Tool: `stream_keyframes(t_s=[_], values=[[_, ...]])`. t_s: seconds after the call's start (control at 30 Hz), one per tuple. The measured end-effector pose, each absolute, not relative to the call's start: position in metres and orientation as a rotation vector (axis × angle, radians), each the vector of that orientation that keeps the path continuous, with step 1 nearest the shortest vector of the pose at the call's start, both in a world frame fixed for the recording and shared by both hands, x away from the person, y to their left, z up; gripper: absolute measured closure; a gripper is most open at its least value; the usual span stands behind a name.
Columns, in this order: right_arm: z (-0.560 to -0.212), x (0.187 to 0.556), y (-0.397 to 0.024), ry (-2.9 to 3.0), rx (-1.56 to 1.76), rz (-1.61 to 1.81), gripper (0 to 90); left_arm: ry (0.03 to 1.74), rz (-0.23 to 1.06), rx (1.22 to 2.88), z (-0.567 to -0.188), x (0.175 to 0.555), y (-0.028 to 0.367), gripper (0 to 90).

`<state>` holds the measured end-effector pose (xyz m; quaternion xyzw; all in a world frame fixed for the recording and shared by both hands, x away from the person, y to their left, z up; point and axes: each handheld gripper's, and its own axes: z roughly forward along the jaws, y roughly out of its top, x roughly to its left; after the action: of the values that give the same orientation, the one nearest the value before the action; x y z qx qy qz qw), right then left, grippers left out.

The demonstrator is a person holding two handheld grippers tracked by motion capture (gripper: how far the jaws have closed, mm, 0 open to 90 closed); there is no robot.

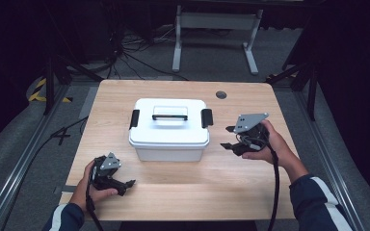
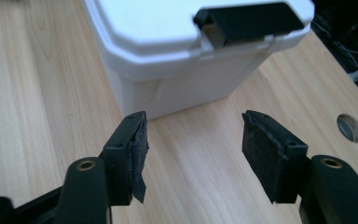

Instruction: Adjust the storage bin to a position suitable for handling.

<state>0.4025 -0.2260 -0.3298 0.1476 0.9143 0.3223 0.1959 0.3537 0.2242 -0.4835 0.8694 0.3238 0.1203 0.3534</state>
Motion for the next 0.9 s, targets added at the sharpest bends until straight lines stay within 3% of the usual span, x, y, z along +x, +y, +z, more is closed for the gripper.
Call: stream_keyframes(t_s=[0.9], values=[[-0.289, 0.43, -0.172, 2.575, 0.255, 0.808, 44.0, 0.837, 0.319, 2.258, -0.483, 0.353, 0.225, 0.6]])
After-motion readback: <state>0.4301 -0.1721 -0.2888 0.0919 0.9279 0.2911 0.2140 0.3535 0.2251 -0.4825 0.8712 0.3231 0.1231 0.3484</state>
